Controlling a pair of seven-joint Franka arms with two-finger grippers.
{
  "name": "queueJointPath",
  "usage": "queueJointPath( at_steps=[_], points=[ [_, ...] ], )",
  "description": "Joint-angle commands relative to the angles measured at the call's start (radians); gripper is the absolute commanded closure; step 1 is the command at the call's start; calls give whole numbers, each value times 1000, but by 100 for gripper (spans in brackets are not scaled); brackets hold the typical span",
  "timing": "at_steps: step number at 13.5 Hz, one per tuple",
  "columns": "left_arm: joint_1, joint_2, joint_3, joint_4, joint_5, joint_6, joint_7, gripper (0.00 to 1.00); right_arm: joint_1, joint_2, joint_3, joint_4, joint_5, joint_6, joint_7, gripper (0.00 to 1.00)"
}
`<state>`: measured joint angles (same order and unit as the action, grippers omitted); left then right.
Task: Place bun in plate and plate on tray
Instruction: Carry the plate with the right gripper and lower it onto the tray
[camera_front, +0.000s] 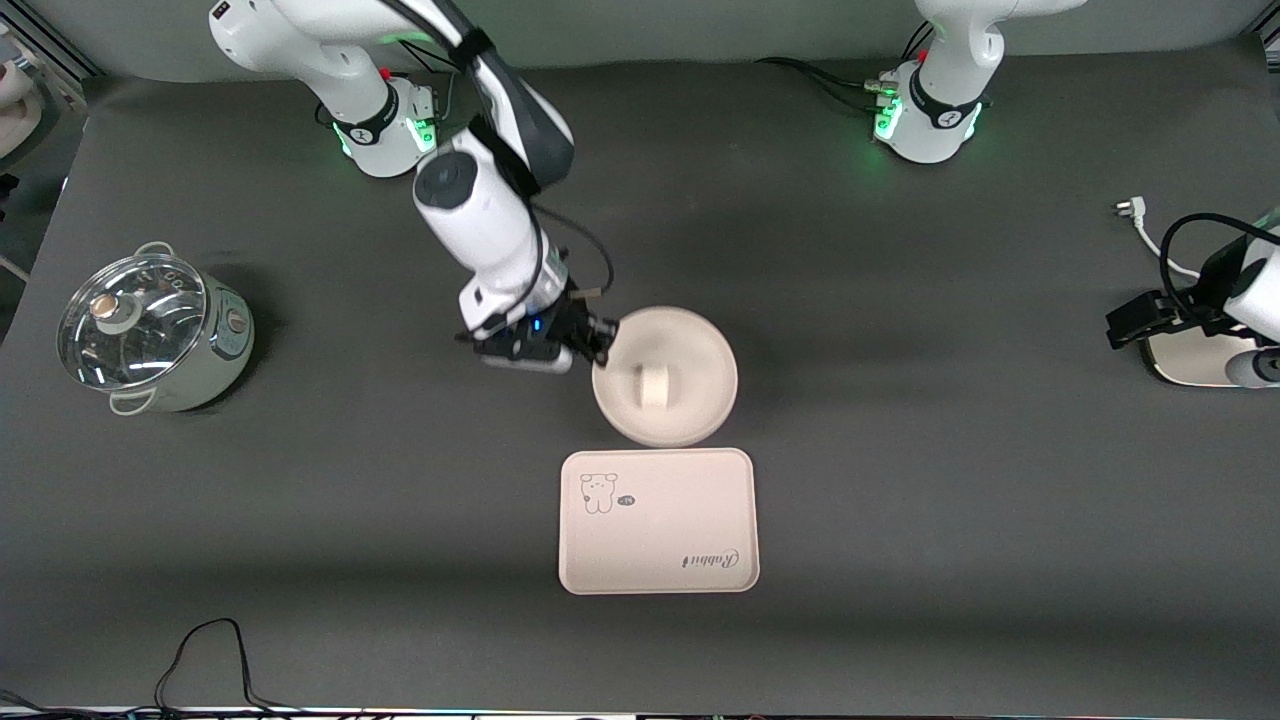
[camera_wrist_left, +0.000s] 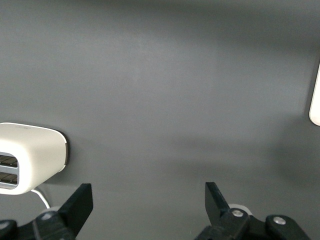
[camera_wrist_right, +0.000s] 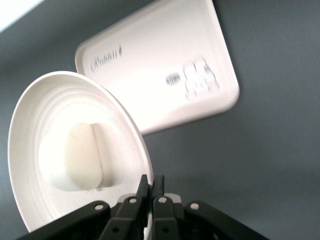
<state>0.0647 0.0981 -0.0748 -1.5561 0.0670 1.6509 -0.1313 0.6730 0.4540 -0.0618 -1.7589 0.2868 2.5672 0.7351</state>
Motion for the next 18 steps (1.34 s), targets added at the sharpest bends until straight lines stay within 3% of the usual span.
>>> queueJointPath(
  at_steps=[1, 3, 6, 10, 16, 17, 18],
  points=[
    [4, 26, -2, 50, -16, -2, 13, 0, -52, 205, 2, 299, 81, -71, -69, 100],
    [4, 37, -2, 60, -33, 0, 9, 0, -75, 290, 2, 392, 86, -73, -72, 100],
    [6, 51, -2, 82, -35, -2, 9, 0, -78, 380, 3, 446, 84, -53, -72, 100],
    [6, 52, 0, 82, -33, -2, 15, 0, -78, 485, 5, 452, 83, 92, -94, 100],
    [7, 51, 0, 82, -21, -22, 13, 0, -79, 531, 5, 449, 83, 111, -95, 100],
    [7, 51, 0, 82, -21, -20, 13, 0, -79, 531, 5, 449, 84, 110, -94, 69],
    [7, 51, 0, 80, -19, -22, 13, 0, -79, 529, 5, 449, 84, 110, -94, 1]
  ],
)
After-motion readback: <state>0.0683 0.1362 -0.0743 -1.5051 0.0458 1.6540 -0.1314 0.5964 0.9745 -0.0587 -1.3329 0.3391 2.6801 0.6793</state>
